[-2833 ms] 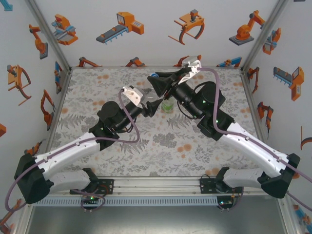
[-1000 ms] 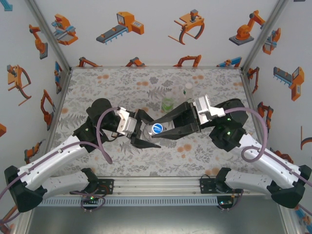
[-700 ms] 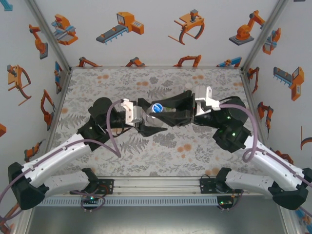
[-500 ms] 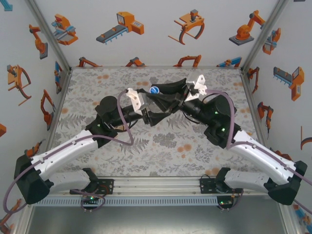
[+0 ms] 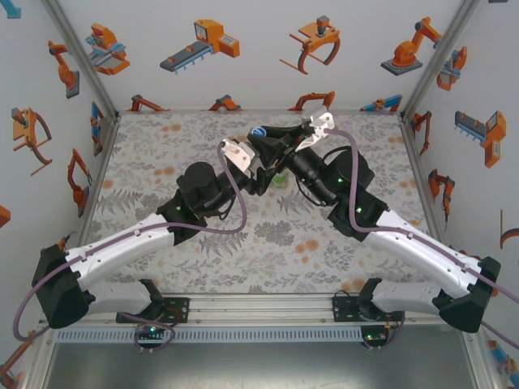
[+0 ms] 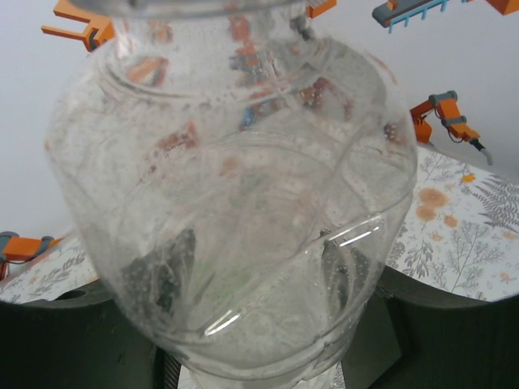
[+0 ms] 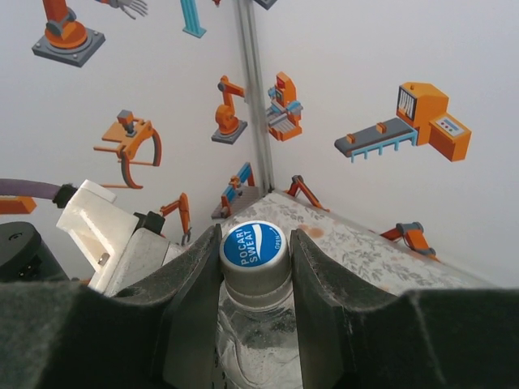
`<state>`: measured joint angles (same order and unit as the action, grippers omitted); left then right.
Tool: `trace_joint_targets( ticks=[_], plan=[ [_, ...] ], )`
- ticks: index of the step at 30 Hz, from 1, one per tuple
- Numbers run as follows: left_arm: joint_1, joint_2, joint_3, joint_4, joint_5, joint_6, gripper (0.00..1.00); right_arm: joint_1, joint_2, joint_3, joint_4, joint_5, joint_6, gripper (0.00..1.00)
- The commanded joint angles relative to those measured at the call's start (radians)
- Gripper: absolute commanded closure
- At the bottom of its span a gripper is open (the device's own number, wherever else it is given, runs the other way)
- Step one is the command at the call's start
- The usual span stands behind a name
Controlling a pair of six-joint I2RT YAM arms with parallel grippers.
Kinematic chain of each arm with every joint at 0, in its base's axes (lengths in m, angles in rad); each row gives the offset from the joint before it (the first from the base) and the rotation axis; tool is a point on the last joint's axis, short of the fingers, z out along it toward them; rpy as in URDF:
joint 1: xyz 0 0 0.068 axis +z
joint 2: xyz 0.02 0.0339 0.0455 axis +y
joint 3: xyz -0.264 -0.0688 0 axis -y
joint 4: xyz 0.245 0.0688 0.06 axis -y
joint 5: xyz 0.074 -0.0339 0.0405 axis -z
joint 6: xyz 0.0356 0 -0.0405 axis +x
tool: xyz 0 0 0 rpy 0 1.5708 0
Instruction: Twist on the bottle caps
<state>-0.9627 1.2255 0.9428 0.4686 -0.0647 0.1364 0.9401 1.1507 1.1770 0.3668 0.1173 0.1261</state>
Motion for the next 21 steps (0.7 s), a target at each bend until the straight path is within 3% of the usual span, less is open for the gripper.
trace_joint_targets(
  ticks=[1,6,10,13,21],
  plan=[
    [-0.022,-0.028,0.056,0.021,0.029,0.058,1.00,0.003,-0.015,0.030,-0.123,0.048,-0.031,0.92],
    [-0.022,-0.052,0.047,-0.001,0.089,0.068,1.00,0.002,-0.068,-0.019,-0.105,0.037,-0.048,0.89],
    [-0.022,-0.047,0.076,-0.055,0.182,0.066,1.00,0.003,-0.094,-0.048,-0.022,-0.133,-0.063,0.58],
    [-0.022,-0.063,0.096,-0.145,0.277,0.075,1.00,0.003,-0.133,-0.025,-0.091,-0.206,-0.092,0.42],
    [-0.019,-0.157,0.135,-0.560,0.512,0.187,1.00,0.002,-0.295,-0.002,-0.330,-0.261,-0.165,0.35]
  ],
)
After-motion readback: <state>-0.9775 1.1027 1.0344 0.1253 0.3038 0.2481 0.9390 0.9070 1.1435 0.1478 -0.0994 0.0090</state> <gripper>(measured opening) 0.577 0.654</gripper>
